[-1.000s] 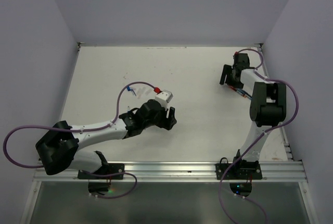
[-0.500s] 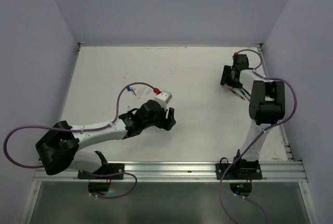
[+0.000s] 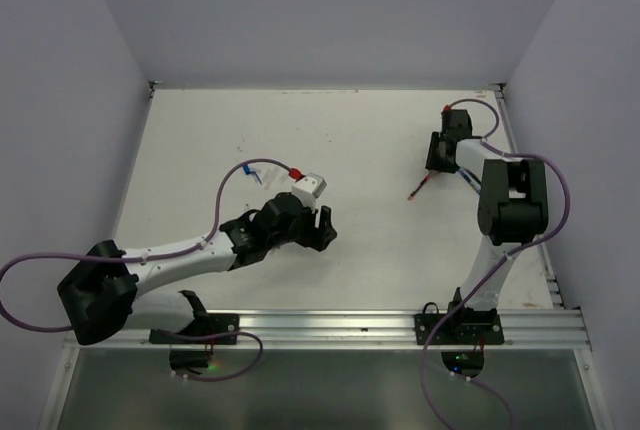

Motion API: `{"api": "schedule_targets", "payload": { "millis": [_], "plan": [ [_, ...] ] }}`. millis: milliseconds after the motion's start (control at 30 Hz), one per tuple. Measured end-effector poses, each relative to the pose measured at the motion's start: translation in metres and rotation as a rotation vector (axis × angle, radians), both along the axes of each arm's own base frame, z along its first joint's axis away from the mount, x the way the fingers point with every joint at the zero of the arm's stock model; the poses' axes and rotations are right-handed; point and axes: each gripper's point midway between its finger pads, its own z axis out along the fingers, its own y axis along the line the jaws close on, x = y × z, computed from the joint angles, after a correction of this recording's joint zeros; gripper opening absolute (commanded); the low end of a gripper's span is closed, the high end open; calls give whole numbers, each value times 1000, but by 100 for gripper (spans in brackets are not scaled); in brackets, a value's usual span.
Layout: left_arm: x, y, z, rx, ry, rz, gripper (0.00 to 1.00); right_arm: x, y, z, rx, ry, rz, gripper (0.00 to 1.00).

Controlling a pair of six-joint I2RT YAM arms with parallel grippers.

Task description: Open the pen caps

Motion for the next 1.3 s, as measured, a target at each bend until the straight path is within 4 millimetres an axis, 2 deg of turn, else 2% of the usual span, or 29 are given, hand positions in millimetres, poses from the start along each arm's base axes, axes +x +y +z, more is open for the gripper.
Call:
{"api": "schedule_targets", "payload": {
  "millis": [133, 167, 300, 500, 600, 667, 833, 933, 1167, 1300],
  "plan": [
    [-5, 1, 6, -33, 7, -4, 69, -2, 6, 0, -21, 3, 6, 18],
    [-8, 2, 7, -40, 12, -5, 69, -2, 8, 0, -24, 4, 10, 9],
    [-17, 5, 9, -77, 38, -6, 69, -7, 22, 0, -27, 11, 40, 0],
    [-28, 6, 21, -152, 61, -12, 69, -22, 54, 1, -12, 29, 104, 0],
    [-32, 5, 27, -193, 71, -20, 66, -36, 79, 1, 27, 41, 148, 0],
    [-37, 2, 28, -224, 76, -42, 65, -49, 99, 1, 74, 52, 184, 0],
    [-53, -3, 23, -310, 107, -104, 67, -96, 145, 4, 220, 100, 270, 0],
    [-58, -10, 25, -355, 123, -131, 68, -119, 167, 18, 299, 97, 310, 0],
    [-57, -25, 28, -421, 136, -166, 68, -131, 203, 75, 462, -32, 374, 0],
    [-60, -32, 30, -486, 143, -186, 69, -142, 221, 95, 550, -84, 390, 0]
  ]
}}
